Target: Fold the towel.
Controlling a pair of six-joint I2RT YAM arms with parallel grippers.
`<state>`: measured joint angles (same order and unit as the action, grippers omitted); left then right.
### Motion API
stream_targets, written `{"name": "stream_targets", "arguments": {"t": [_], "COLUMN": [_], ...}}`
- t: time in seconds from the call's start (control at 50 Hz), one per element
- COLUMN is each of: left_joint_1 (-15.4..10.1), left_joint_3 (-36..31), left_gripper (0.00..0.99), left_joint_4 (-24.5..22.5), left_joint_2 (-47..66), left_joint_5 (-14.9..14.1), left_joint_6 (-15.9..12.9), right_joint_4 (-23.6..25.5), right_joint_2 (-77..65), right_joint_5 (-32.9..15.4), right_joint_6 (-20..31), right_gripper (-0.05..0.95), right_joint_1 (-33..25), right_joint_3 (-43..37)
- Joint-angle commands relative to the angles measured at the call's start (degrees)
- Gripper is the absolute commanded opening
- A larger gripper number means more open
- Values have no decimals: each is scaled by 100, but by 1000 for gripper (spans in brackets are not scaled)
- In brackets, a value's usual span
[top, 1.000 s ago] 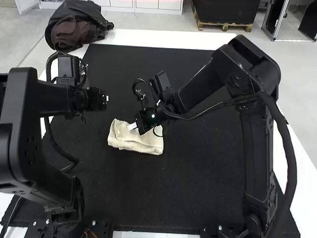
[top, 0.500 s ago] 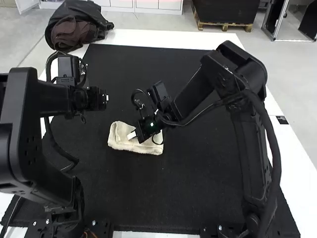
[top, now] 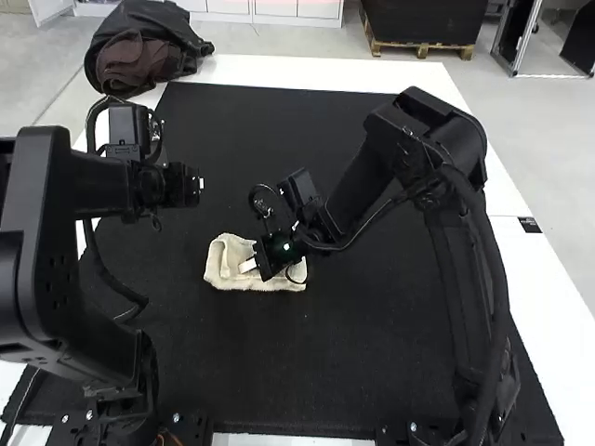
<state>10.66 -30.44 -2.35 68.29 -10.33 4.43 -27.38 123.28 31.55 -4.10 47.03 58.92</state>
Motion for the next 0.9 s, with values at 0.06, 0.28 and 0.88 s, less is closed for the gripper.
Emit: {"name": "stream_targets", "arguments": {"t": [0.06,0.28,0.88], "left_joint_1": [33,33,-608], "left_joint_3": [-129,-639,-2116], "left_gripper": [969,969,969], "left_joint_4": [24,437,1246], "left_joint_2": [-255,-440,-1362], "left_joint_5": [-4,-31,-83], "left_joint_6": [76,67,375], "right_joint_4": [-40,-57,619], "right_joint_2": [-454,-1430,-5341], "right_joint_5": [27,27,18], "right_joint_6": [-425,-821,-1102], "right_gripper": [-20,-20,-20], "right_joint_1": [61,-106,-1960], "right_joint_3": [-20,147,-3]}}
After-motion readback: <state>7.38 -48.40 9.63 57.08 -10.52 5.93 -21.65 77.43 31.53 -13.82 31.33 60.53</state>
